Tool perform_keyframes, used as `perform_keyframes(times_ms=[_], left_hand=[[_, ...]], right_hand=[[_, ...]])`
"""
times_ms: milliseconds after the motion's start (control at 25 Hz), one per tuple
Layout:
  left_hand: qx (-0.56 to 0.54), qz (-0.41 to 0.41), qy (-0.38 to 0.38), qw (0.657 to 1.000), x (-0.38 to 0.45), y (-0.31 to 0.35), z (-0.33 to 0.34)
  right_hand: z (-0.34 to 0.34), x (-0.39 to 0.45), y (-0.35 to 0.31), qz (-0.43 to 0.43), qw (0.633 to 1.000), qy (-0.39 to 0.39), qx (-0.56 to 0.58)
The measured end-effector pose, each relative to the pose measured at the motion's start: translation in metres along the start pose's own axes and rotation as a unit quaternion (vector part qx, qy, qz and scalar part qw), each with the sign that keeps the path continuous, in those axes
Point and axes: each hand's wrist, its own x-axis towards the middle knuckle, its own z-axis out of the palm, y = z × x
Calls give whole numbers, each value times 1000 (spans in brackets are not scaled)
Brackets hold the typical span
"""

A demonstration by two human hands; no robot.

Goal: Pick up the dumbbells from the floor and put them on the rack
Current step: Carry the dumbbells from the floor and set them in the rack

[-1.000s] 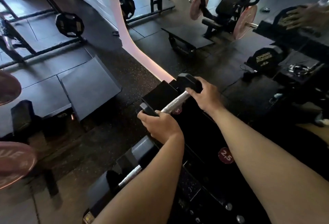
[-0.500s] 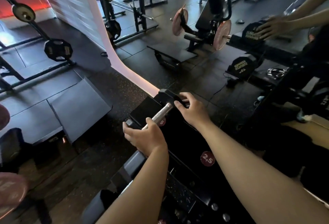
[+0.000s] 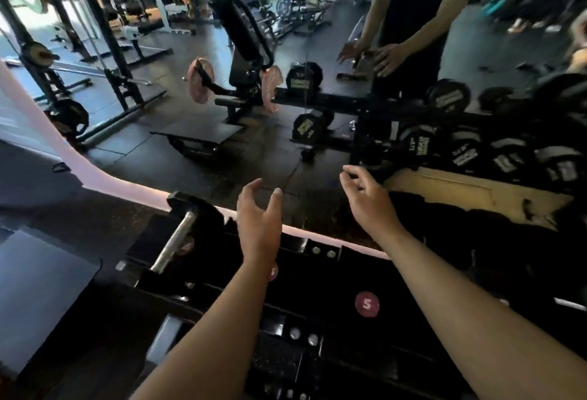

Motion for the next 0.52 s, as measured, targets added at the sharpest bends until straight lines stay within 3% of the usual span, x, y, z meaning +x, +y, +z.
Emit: perform_keyframes(times_ms=[160,280,520], left_hand=[[4,32,-231,972,-87,48,71],[34,68,-364,928,-191,86,130],[94,176,-594,779,-447,156,217]], right_hand=[[-142,-72,47,67,994,88,-13],[-251,-163,86,128,979,160,-18],[-434,-405,139,223,911,344,-37]])
